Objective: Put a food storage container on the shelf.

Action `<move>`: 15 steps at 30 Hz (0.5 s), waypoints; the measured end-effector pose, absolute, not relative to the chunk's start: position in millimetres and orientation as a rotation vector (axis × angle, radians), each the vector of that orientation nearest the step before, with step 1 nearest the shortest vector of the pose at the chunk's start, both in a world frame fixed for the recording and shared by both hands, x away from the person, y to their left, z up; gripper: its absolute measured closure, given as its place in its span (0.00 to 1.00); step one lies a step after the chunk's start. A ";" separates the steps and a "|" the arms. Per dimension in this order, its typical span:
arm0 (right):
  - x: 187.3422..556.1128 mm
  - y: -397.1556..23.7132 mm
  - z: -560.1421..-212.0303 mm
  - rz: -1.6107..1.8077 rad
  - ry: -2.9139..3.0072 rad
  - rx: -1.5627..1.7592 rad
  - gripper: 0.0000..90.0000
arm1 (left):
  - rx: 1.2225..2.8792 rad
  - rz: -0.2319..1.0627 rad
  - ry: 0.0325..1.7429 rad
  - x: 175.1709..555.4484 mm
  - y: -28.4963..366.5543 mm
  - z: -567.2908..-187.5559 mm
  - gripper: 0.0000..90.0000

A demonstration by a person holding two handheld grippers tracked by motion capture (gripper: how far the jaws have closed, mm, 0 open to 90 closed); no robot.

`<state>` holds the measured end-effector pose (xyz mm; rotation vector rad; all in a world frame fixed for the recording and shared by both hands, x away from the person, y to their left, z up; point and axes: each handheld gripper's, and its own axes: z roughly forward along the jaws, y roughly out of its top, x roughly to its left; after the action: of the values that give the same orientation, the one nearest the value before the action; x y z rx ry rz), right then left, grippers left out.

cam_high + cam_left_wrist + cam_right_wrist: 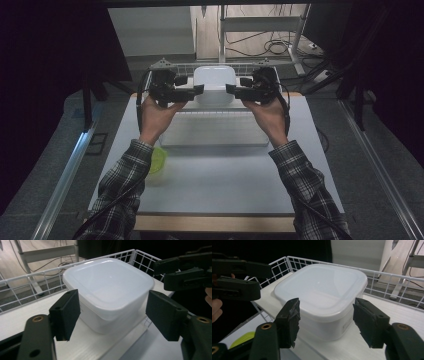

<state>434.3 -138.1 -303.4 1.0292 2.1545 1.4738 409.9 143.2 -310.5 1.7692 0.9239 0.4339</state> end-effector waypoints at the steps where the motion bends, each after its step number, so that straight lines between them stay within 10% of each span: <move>1: 432.2 -138.8 -304.4 1.474 2.160 1.020 0.39 | 1.768 0.428 0.912 406.7 144.1 -311.5 0.27; 15: 397.8 -147.1 -322.4 1.498 2.206 0.917 0.22 | 1.807 0.440 0.807 353.5 151.5 -331.7 0.13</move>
<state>397.8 -147.1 -322.4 0.9172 2.2061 1.4984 353.5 151.5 -331.7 1.8074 0.8072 0.4398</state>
